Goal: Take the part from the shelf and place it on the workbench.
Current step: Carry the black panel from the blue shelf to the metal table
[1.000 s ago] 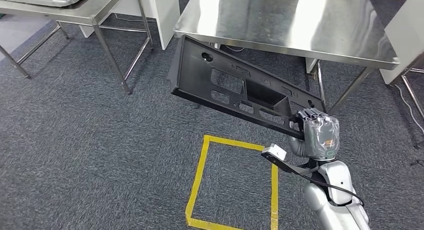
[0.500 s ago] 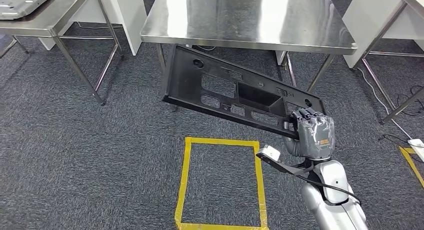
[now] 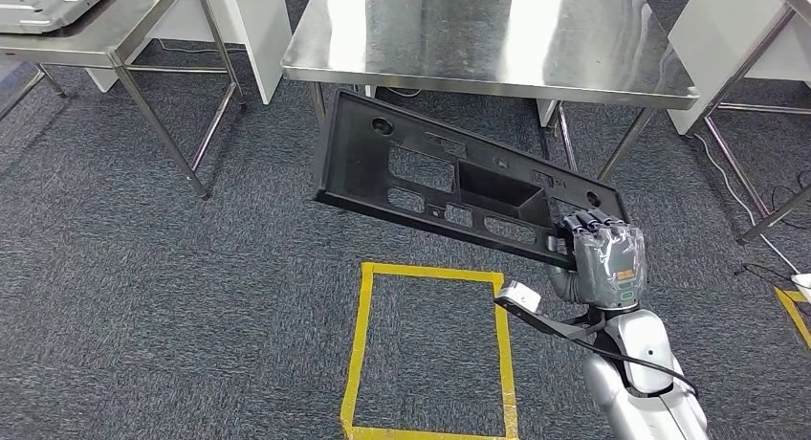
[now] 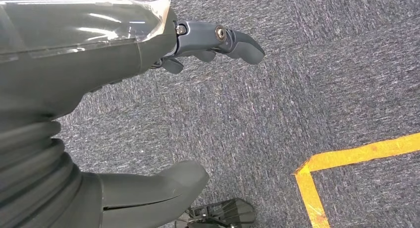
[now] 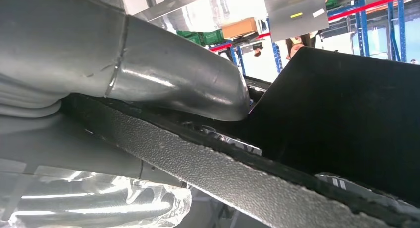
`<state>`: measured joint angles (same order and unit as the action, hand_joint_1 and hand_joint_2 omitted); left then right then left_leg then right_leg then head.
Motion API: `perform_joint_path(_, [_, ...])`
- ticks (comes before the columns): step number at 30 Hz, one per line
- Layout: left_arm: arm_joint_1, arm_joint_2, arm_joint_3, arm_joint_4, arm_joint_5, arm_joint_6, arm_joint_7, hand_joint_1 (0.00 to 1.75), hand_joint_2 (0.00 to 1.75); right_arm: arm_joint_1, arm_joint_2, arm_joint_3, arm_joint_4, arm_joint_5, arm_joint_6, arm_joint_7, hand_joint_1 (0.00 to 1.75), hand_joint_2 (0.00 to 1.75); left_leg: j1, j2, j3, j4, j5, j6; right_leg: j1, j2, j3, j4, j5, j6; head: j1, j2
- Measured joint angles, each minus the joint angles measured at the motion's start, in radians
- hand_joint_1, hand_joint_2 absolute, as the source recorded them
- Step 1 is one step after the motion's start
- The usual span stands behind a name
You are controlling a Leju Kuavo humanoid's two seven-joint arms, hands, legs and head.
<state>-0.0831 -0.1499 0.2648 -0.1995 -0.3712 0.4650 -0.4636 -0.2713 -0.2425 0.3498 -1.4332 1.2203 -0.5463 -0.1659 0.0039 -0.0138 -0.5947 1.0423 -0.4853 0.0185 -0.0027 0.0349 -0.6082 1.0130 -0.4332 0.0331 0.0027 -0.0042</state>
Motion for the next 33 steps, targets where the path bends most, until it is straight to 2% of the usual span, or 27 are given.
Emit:
perform_joint_path(10, [-0.001, 0.000, 0.007, 0.000, 0.004, 0.000, -0.002, 0.00, 1.75, -0.033, 0.002, 0.004, 0.014, -0.007, 0.009, -0.010, 1.75, 0.00, 0.005, 0.001, 0.002, -0.002, 0.000, 0.000, 0.002, 0.000, 0.000, 0.000, 0.000, 0.000, 0.000, 0.000])
perform_joint_path(16, [-0.006, 0.001, 0.018, 0.000, 0.016, -0.020, 0.041, 0.00, 1.75, -0.086, 0.033, 0.013, 0.043, 0.002, 0.013, -0.010, 1.75, 0.00, 0.005, 0.001, 0.001, -0.001, 0.000, 0.000, 0.002, 0.000, 0.000, -0.002, 0.001, 0.001, 0.000, 0.000])
perform_joint_path(18, [-0.011, 0.002, 0.018, 0.000, 0.015, -0.043, 0.057, 0.00, 1.75, -0.098, 0.044, 0.017, 0.054, 0.007, 0.012, -0.009, 1.75, 0.00, 0.005, 0.000, 0.002, -0.006, -0.003, 0.009, -0.005, 0.000, 0.003, -0.003, 0.006, 0.007, -0.002, 0.000])
perform_joint_path(20, [-0.015, 0.002, 0.018, 0.000, 0.014, -0.063, 0.071, 0.00, 1.75, -0.104, 0.050, 0.021, 0.065, 0.006, 0.007, -0.010, 1.75, 0.00, 0.008, -0.001, 0.014, -0.022, -0.003, 0.023, -0.006, -0.001, 0.006, 0.001, 0.014, 0.020, -0.003, 0.000])
perform_joint_path(22, [-0.016, 0.001, 0.018, 0.000, 0.012, -0.067, 0.076, 0.00, 1.75, -0.105, 0.050, 0.023, 0.074, 0.001, -0.003, -0.012, 1.75, 0.00, 0.013, 0.002, 0.036, -0.036, 0.001, 0.031, -0.005, -0.011, -0.005, 0.030, 0.001, 0.025, 0.000, 0.000])
perform_joint_path(23, [-0.016, 0.001, 0.018, 0.000, 0.009, -0.067, 0.077, 0.00, 1.75, -0.104, 0.049, 0.024, 0.077, -0.002, -0.009, -0.013, 1.75, 0.00, 0.015, 0.004, 0.045, -0.039, 0.002, 0.033, -0.007, -0.017, -0.027, 0.070, -0.020, 0.023, 0.003, 0.000])
perform_joint_path(25, [-0.013, 0.000, 0.018, 0.000, 0.005, -0.067, 0.078, 0.00, 1.75, -0.094, 0.043, 0.025, 0.081, -0.009, -0.020, -0.014, 1.75, 0.00, 0.017, 0.006, 0.050, -0.039, -0.002, 0.032, -0.013, -0.023, -0.097, 0.196, -0.068, 0.023, 0.009, 0.000])
perform_joint_path(26, [-0.010, 0.000, 0.018, 0.000, 0.003, -0.067, 0.078, 0.00, 1.75, -0.086, 0.038, 0.025, 0.081, -0.013, -0.022, -0.015, 1.75, 0.00, 0.019, 0.007, 0.053, -0.038, -0.005, 0.029, -0.017, -0.023, -0.131, 0.250, -0.085, 0.026, 0.012, 0.000])
perform_joint_path(27, [-0.007, -0.001, 0.018, 0.000, 0.002, -0.066, 0.078, 0.00, 1.75, -0.077, 0.032, 0.025, 0.081, -0.017, -0.023, -0.015, 1.75, 0.00, 0.022, 0.008, 0.057, -0.038, -0.011, 0.024, -0.021, -0.024, -0.150, 0.272, -0.087, 0.034, 0.012, 0.000])
perform_joint_path(28, [-0.002, -0.002, 0.018, 0.000, 0.001, -0.065, 0.078, 0.00, 1.75, -0.070, 0.026, 0.025, 0.081, -0.021, -0.023, -0.017, 1.75, 0.00, 0.027, 0.008, 0.064, -0.038, -0.017, 0.017, -0.027, -0.025, -0.145, 0.249, -0.070, 0.044, 0.013, 0.000])
perform_joint_path(30, [0.003, -0.003, 0.018, 0.000, -0.002, -0.061, 0.079, 0.00, 1.75, -0.063, 0.016, 0.025, 0.081, -0.030, -0.022, -0.022, 1.75, 0.00, 0.039, 0.009, 0.081, -0.036, -0.034, -0.003, -0.043, -0.035, -0.093, 0.119, -0.006, 0.072, 0.015, 0.000])
perform_joint_path(31, [0.003, -0.002, 0.019, 0.000, -0.003, -0.058, 0.080, 0.00, 1.75, -0.063, 0.012, 0.025, 0.082, -0.034, -0.022, -0.025, 1.75, 0.00, 0.043, 0.009, 0.089, -0.036, -0.043, -0.014, -0.045, -0.040, -0.068, 0.058, 0.013, 0.077, 0.021, 0.000])
perform_joint_path(32, [0.003, -0.001, 0.019, 0.000, -0.004, -0.056, 0.082, 0.00, 1.75, -0.064, 0.009, 0.026, 0.083, -0.039, -0.021, -0.027, 1.75, 0.00, 0.044, 0.011, 0.093, -0.037, -0.051, -0.025, -0.043, -0.045, -0.050, 0.023, 0.021, 0.071, 0.027, 0.000])
perform_joint_path(33, [0.003, 0.000, 0.019, 0.000, -0.005, -0.055, 0.085, 0.00, 1.75, -0.065, 0.006, 0.026, 0.085, -0.044, -0.021, -0.030, 1.75, 0.00, 0.042, 0.012, 0.099, -0.039, -0.057, -0.035, -0.041, -0.046, -0.044, 0.010, 0.018, 0.057, 0.030, 0.000])
